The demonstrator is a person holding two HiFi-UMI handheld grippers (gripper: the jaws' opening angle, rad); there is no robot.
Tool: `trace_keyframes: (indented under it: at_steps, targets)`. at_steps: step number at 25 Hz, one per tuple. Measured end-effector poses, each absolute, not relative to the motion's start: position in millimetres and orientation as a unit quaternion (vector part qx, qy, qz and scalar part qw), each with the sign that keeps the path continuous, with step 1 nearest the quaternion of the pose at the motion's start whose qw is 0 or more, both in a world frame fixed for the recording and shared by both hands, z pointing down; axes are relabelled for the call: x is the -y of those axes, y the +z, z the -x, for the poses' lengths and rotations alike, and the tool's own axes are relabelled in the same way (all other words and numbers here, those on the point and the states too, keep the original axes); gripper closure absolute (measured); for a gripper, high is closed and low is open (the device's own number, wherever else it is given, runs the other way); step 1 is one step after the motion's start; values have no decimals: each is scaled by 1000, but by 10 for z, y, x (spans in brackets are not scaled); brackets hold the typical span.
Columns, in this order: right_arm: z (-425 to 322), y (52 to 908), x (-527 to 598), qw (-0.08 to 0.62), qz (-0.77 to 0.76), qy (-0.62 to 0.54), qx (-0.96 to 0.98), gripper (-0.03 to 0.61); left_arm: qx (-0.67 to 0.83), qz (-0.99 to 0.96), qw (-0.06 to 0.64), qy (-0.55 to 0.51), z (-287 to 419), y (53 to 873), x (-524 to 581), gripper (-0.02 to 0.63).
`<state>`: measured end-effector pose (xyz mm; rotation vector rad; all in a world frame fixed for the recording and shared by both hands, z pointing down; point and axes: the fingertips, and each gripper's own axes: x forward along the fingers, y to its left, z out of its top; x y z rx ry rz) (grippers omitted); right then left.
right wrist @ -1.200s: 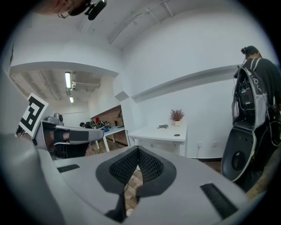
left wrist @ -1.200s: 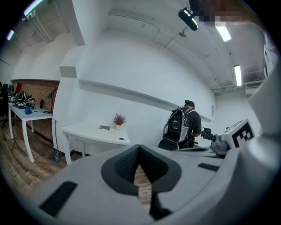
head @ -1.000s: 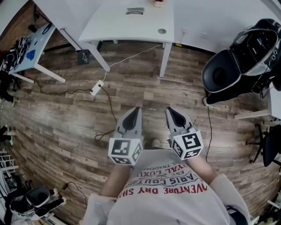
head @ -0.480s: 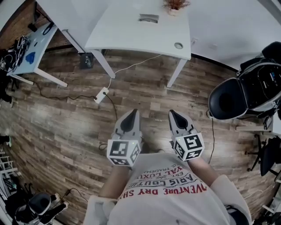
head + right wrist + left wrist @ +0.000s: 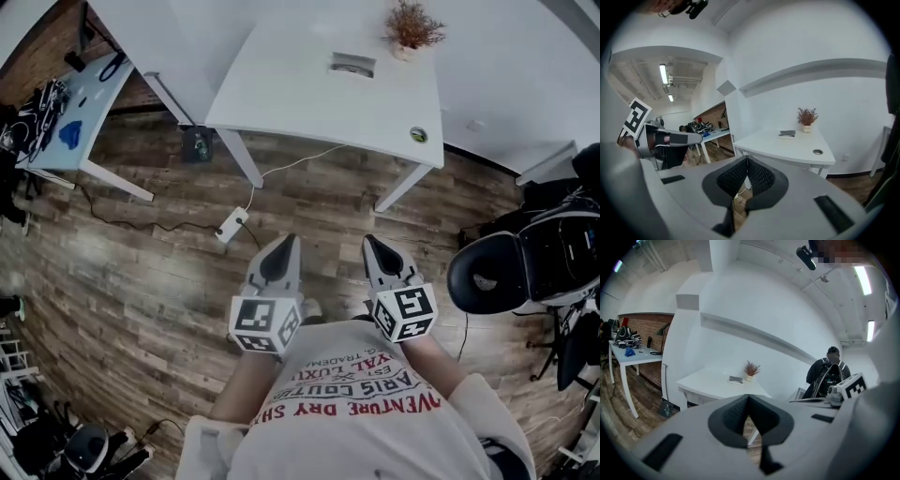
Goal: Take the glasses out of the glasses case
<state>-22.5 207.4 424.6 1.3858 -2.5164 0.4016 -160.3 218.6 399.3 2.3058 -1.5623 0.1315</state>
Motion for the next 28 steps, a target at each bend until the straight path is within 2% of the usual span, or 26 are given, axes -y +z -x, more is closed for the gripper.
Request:
trace_keyframes:
  at_steps: [15, 28]
  targets:
    - [503, 4311, -828, 116, -463, 156, 865, 566, 564, -801, 195, 53, 1815, 4123, -1100, 612]
    - [194, 4052, 1027, 113, -404, 128, 899, 566, 603, -778, 176, 34, 1361, 3872, 627, 612]
